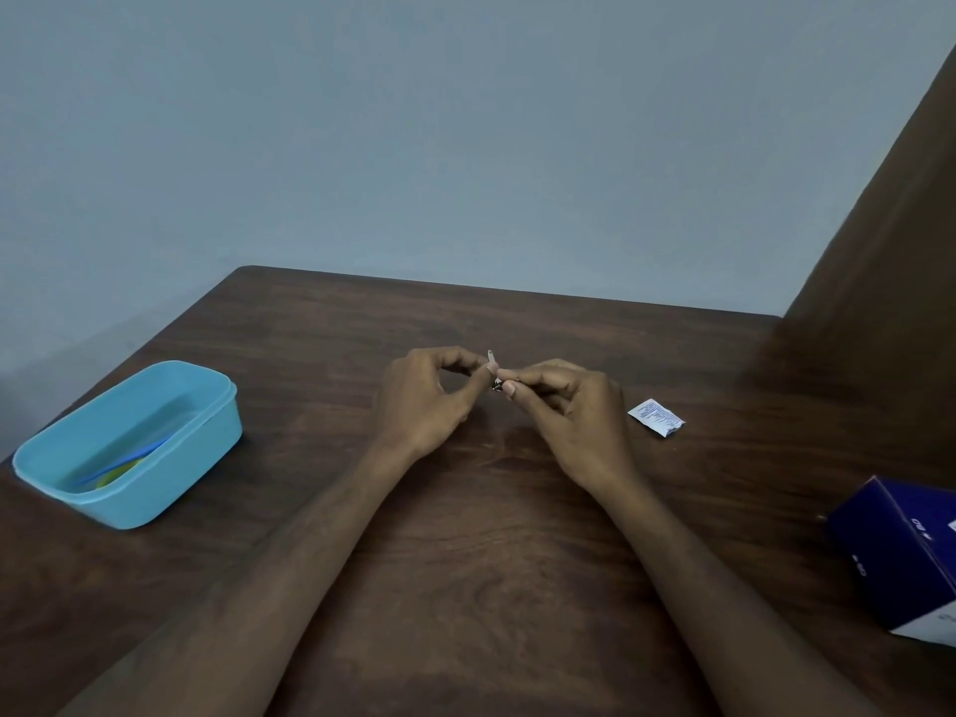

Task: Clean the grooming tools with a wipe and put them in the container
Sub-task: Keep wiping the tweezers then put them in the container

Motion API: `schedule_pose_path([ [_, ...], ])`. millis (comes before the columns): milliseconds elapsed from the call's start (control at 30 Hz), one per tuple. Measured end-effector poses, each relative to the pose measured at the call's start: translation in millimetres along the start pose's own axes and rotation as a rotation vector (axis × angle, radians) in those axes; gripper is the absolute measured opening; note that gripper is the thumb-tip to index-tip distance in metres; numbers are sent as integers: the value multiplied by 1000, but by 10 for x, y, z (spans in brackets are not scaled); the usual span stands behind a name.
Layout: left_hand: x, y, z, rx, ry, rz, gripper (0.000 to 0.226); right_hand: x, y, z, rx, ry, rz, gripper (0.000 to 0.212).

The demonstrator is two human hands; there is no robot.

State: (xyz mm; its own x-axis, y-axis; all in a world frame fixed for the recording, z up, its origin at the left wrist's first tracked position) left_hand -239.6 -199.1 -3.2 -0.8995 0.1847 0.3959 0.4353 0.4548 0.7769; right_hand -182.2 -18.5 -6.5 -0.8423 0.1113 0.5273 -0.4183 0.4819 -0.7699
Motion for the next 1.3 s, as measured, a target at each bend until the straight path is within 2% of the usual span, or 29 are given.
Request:
schedule_pose_path([
  [433,-5,-4,40,-64,-74,26,10,19,41,-22,-5,34,92,14],
  [667,-27,11,76,-24,-141,74,11,31,76,-26,21,35,151,12],
  [833,-43,17,92,46,-117,135,24,16,141,-60,57,100,241,17],
  [1000,-102,128,67,215,-72,220,26,19,165,-49,164,117,289,25],
  [1133,-130,194,46,325,-29,256,26,14,103,-22,206,114,278,15],
  [1300,-136,172,95,408,-96,286,27,-5,117,-10,227,119,312,12],
])
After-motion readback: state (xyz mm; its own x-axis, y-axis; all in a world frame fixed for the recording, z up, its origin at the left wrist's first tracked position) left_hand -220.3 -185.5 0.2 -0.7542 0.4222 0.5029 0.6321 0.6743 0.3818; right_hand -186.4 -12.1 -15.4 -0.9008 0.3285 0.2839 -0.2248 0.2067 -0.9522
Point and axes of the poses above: each hand's wrist, its own x-axis towards the middle knuckle, its own z-axis out of the palm, y = z × x, the point moved 5 cm from there along x, towards the middle knuckle, and after that the axes turned 3 degrees about -x, right-handed, at the moved point
